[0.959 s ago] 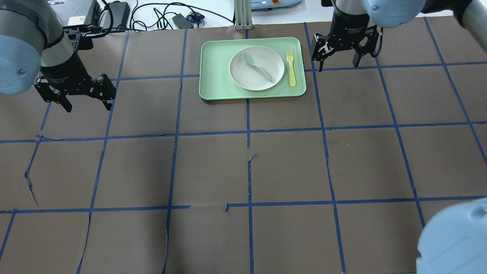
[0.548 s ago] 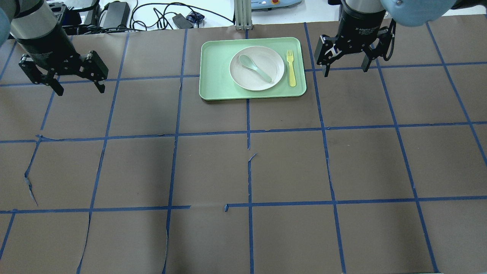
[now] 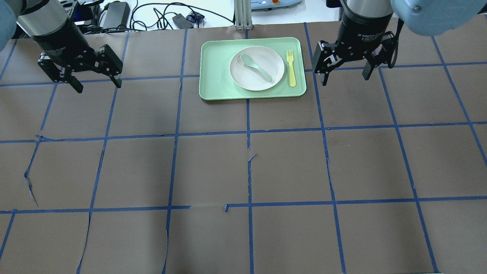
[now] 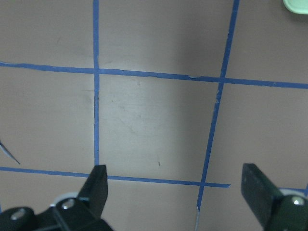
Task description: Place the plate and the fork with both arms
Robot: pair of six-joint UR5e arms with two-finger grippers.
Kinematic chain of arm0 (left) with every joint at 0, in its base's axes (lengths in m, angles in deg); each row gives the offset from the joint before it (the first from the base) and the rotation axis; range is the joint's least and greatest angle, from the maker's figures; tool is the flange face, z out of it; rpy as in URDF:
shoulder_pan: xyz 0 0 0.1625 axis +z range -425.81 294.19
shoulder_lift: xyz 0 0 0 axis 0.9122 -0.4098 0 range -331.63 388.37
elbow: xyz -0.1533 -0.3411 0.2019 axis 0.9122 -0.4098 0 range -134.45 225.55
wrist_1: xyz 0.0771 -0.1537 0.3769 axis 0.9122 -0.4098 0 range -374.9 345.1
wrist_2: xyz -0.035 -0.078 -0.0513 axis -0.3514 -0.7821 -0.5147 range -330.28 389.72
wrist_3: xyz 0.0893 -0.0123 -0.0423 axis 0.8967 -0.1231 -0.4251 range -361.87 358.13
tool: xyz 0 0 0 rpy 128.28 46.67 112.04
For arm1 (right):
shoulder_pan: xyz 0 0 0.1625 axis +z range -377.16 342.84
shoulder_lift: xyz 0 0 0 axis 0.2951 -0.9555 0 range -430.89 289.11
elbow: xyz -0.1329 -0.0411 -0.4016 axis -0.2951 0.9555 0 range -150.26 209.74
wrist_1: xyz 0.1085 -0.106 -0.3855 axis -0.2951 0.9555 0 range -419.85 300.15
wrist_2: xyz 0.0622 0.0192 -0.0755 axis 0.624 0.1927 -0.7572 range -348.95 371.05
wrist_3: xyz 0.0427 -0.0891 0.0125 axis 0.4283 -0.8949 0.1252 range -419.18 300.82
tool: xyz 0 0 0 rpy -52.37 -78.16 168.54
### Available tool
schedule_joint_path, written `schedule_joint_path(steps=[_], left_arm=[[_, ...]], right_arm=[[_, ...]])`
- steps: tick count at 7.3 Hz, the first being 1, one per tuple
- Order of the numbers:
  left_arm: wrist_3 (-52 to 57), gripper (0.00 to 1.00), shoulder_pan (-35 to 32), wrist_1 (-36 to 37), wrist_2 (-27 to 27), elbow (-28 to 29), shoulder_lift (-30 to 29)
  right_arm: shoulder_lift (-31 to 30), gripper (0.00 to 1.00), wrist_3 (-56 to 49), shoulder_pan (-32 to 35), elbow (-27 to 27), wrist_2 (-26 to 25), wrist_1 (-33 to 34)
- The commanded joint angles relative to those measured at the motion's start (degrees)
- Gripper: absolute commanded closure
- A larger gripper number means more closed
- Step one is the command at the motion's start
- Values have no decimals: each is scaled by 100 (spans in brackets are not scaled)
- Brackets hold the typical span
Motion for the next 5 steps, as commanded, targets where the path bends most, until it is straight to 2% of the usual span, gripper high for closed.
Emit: schedule_joint_path(steps=[1, 3, 5], left_arm=[[62, 0, -12, 70, -68, -122, 2], [132, 0, -12, 167, 2, -192, 55], [124, 0, -21, 280, 546, -455, 125]], right_arm=[[-19, 0, 211, 84, 0, 76, -4], [24, 0, 203, 111, -8, 31, 75], [16, 0, 281, 111, -17, 23, 67]])
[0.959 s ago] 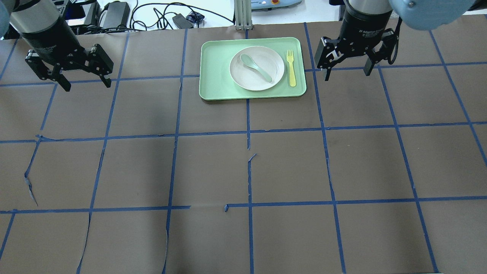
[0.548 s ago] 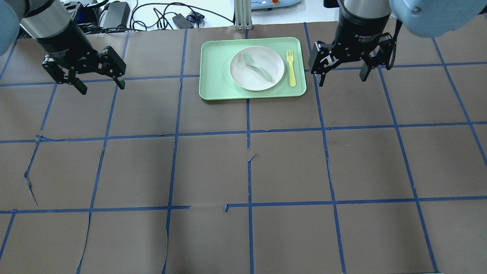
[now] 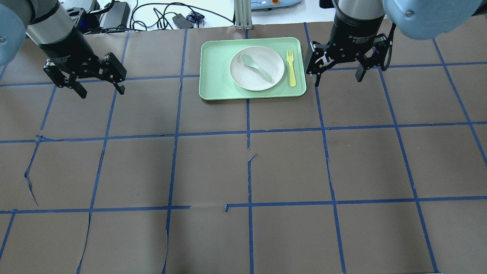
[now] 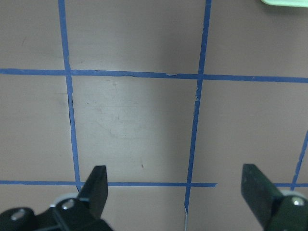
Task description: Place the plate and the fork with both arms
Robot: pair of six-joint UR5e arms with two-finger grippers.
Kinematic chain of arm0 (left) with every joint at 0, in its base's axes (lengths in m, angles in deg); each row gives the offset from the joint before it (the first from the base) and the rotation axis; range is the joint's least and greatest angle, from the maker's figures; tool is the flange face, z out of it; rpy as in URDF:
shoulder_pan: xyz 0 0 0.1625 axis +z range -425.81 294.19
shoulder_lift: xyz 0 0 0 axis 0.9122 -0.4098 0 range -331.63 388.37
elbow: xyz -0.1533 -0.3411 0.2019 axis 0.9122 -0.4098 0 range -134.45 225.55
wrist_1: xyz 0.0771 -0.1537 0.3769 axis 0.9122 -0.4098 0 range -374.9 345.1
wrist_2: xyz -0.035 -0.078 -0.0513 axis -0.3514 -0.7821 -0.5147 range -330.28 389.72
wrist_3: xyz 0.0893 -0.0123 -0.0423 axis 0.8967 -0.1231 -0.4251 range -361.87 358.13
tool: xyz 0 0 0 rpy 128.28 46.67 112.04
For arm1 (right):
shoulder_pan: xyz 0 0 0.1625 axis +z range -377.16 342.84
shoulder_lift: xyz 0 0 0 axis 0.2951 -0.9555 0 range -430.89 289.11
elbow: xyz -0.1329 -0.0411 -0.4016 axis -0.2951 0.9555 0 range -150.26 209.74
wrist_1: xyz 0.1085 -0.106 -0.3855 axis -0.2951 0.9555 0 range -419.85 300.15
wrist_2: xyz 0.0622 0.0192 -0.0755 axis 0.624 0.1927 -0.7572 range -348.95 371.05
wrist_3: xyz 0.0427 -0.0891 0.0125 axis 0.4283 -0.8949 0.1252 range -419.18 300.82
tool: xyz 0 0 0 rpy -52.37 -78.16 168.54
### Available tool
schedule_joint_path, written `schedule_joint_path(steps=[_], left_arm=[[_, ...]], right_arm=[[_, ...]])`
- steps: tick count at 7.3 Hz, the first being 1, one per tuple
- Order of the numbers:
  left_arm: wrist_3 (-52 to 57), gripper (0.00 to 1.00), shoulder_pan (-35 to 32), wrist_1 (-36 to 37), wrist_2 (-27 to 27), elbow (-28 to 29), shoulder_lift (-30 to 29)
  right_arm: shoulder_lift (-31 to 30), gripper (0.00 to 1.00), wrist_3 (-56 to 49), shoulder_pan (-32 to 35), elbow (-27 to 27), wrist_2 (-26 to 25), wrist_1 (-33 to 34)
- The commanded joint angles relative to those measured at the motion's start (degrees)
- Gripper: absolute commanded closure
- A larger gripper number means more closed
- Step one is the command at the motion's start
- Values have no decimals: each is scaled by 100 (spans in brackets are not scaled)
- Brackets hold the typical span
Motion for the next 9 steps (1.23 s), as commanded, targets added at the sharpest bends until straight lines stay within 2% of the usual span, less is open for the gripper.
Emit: schedule_joint_path(steps=[1, 9], left_arm=[[-24, 0, -3, 118, 269, -214, 90], [-33, 0, -64, -199, 251, -179, 433]], right_arm=[[1, 0, 46, 3, -19, -1, 12], [18, 0, 55, 12, -2, 17, -5]])
